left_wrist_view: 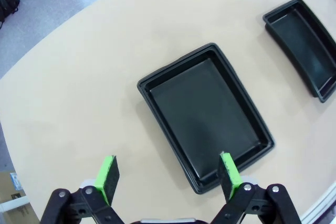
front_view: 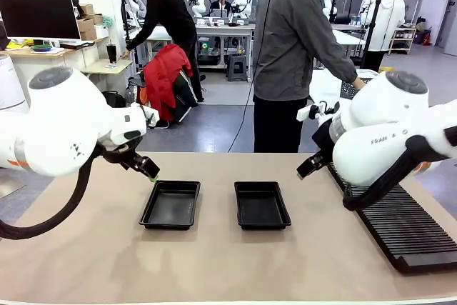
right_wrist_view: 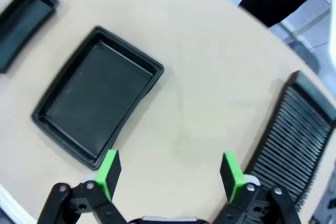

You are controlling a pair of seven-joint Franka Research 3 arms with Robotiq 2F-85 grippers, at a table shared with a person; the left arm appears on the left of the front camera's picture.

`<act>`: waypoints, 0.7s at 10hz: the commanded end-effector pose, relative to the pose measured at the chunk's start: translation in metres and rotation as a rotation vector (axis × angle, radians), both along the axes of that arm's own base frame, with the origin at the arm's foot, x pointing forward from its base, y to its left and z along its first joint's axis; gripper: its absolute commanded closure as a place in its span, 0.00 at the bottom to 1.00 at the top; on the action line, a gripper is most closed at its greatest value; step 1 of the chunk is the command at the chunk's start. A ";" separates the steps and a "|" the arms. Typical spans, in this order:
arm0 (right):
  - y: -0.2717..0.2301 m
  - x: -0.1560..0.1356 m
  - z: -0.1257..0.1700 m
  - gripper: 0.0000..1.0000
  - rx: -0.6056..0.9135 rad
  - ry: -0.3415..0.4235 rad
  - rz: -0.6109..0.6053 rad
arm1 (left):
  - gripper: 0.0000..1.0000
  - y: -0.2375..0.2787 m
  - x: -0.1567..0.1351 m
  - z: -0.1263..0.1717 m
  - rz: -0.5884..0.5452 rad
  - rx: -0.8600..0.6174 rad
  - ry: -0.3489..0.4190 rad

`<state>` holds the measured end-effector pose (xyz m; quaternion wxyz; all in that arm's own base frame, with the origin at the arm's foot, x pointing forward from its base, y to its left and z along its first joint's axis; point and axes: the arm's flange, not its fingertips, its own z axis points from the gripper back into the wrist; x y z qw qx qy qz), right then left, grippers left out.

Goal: Inspect and transfer BCBs to ESD trays.
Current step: Pick up the Blank PCB from the PCB Rack and place it in the left ESD tray.

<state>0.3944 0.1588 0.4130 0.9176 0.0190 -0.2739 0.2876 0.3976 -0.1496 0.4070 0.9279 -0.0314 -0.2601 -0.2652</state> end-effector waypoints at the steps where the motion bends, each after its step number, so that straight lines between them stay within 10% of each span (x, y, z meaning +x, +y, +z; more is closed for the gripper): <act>1: -0.004 -0.004 0.037 0.00 0.043 0.046 -0.040 | 0.00 0.001 -0.009 0.031 0.037 -0.071 0.050; 7: -0.034 -0.005 0.132 0.00 0.235 0.237 -0.114 | 0.00 0.042 -0.017 0.126 0.140 -0.309 0.243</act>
